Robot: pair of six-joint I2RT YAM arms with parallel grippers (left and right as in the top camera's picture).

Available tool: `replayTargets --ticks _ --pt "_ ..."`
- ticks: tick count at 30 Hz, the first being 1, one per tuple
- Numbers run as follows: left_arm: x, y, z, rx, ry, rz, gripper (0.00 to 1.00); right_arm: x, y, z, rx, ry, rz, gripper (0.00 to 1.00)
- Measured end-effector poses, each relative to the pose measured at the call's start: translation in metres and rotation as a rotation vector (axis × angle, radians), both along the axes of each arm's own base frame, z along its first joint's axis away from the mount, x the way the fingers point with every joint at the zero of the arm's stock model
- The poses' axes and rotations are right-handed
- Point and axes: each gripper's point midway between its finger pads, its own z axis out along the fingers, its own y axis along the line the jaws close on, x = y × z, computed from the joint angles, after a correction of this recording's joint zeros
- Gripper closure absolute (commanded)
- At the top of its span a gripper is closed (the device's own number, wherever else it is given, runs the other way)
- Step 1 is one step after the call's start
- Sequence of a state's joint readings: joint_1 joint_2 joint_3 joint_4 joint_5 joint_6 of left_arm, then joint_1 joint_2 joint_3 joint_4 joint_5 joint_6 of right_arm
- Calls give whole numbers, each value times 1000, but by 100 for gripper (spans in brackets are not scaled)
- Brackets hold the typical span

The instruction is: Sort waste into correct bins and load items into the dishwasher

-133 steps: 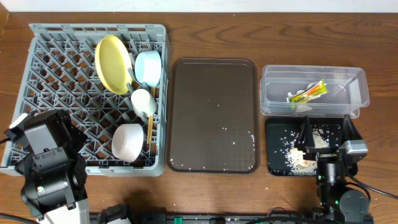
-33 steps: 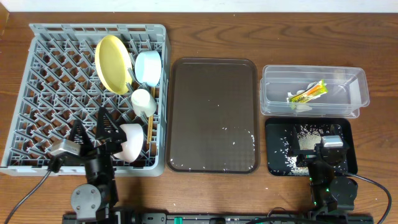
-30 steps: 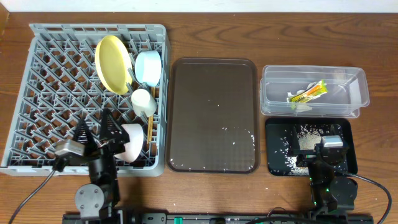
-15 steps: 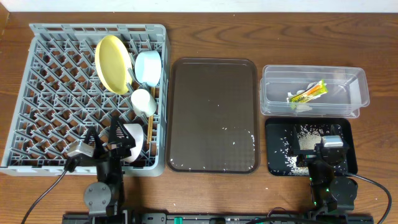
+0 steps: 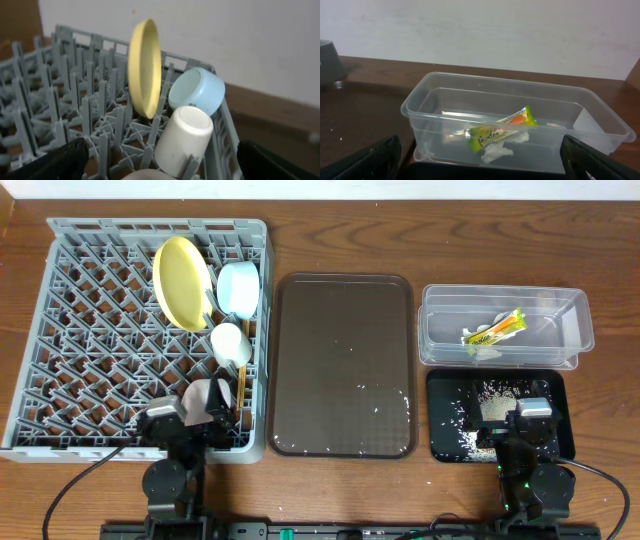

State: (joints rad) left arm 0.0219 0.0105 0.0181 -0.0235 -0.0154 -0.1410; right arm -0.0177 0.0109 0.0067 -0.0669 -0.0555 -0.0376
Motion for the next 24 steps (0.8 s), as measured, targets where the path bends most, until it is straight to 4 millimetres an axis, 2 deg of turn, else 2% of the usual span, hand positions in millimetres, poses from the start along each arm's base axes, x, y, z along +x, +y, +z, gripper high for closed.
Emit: replayTargets --ticks 7,24 --pt "0 -3 0 93 9 -25 4 0 0 0 0 0 0 1" --pt "0 -3 0 114 11 -28 5 0 0 0 0 0 0 1"
